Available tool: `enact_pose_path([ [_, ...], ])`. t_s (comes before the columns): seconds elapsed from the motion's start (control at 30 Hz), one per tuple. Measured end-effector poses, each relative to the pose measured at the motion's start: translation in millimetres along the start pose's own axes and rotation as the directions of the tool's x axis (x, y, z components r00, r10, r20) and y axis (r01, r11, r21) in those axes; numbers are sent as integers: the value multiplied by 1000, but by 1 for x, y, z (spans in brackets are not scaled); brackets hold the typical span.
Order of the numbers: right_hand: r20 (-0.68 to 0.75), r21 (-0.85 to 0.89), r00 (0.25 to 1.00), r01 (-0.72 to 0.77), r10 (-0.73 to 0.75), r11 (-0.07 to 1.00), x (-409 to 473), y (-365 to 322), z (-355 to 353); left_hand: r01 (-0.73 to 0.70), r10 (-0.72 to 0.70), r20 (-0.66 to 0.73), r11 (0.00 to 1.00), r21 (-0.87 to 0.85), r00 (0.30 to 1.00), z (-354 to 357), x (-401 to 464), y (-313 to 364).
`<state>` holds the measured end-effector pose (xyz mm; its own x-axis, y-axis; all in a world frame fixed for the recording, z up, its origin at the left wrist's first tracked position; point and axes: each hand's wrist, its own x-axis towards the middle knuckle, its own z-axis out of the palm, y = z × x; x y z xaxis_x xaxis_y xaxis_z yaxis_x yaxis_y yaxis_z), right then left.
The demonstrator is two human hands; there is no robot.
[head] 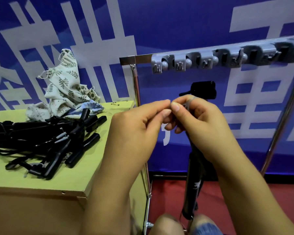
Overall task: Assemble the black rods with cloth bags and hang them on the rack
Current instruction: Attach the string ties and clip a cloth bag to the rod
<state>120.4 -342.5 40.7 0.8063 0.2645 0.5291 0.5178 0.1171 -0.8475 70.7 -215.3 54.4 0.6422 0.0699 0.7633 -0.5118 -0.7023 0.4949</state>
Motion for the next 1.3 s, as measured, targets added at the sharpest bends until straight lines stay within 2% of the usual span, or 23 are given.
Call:
enact_pose_path([
  [0.13,26,39,1000,-13,12,999,4,2,-2,152,-137,78,957,-248,987,2,3,-7],
  [0.3,88,72,996,-9,2,997,4,3,-4,275,-231,150,816,-508,961,4,4,-12],
  [0.37,122,79,993,-14,4,997,4,4,-4,300,-254,160,790,-534,954,4,5,-16],
  [0.57,194,127,981,-53,27,991,6,2,-4,232,-199,119,805,-546,973,7,6,-22],
  [0.63,220,179,973,-106,66,978,11,-2,-6,231,-204,112,769,-596,972,10,6,-22],
  [0.73,263,269,956,-202,130,942,24,-8,-12,286,-301,102,667,-688,948,24,-1,-40],
  [0.8,309,302,941,-232,135,925,33,-17,-15,336,-321,155,650,-681,934,37,-14,-56],
  [0.87,363,326,923,-252,125,911,41,-27,-17,407,-300,275,684,-606,913,56,-31,-71],
  [0.93,383,357,919,-243,96,902,48,-37,-21,484,-251,450,692,-536,857,74,-43,-78],
  [1.0,416,392,907,-245,67,887,55,-44,-23,558,-242,565,668,-493,789,90,-49,-81],
  [1.1,483,412,875,-256,29,874,60,-51,-24,577,-290,573,703,-416,767,105,-47,-79],
  [1.3,463,315,880,-277,108,908,64,-51,-37,550,-314,483,676,-491,818,110,-41,-73],
])
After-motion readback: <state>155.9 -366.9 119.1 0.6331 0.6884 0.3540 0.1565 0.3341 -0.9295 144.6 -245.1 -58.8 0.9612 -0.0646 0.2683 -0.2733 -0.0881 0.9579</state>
